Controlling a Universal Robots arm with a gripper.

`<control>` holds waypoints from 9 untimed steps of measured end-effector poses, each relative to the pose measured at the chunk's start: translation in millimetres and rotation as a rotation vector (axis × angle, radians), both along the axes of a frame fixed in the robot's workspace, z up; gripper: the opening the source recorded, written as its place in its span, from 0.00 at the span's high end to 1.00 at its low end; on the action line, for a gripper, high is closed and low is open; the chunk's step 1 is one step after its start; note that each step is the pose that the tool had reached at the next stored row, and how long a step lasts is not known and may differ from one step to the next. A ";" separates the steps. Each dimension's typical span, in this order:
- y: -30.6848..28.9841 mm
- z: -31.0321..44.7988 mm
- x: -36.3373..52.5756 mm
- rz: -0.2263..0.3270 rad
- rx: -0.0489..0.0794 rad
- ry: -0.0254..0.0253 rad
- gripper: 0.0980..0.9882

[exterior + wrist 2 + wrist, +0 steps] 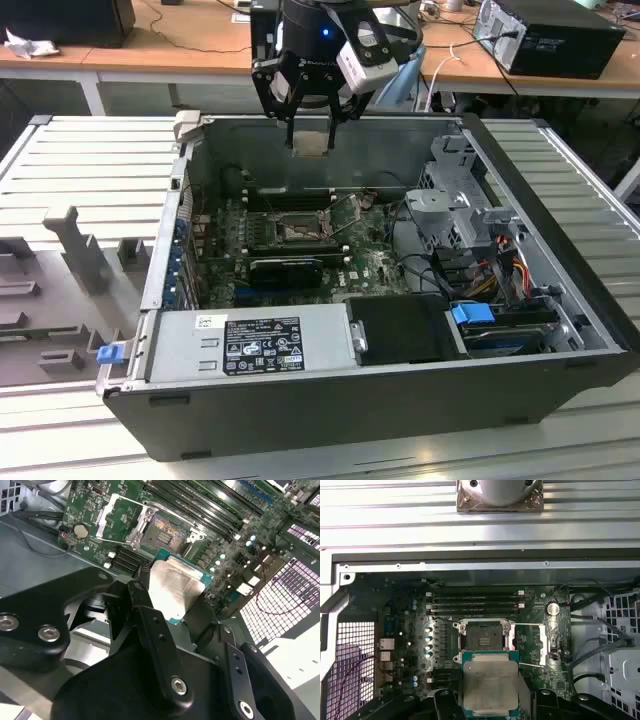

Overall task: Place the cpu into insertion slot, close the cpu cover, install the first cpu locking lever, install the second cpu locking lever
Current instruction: 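Place the cpu into insertion slot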

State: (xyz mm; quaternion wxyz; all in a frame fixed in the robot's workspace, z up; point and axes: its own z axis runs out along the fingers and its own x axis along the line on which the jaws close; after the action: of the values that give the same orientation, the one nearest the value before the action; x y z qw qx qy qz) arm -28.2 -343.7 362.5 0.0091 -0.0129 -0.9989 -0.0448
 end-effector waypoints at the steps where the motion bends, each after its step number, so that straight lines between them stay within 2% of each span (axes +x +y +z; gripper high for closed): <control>1: 0.0 0.0 0.0 -0.001 0.000 0.0000 0.51; 9: 0.0 -0.2 0.0 -0.022 0.000 0.0001 0.51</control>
State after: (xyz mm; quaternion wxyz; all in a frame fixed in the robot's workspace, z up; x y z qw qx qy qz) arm -28.2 -343.7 362.3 0.0086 -0.0239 -0.9987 -0.0449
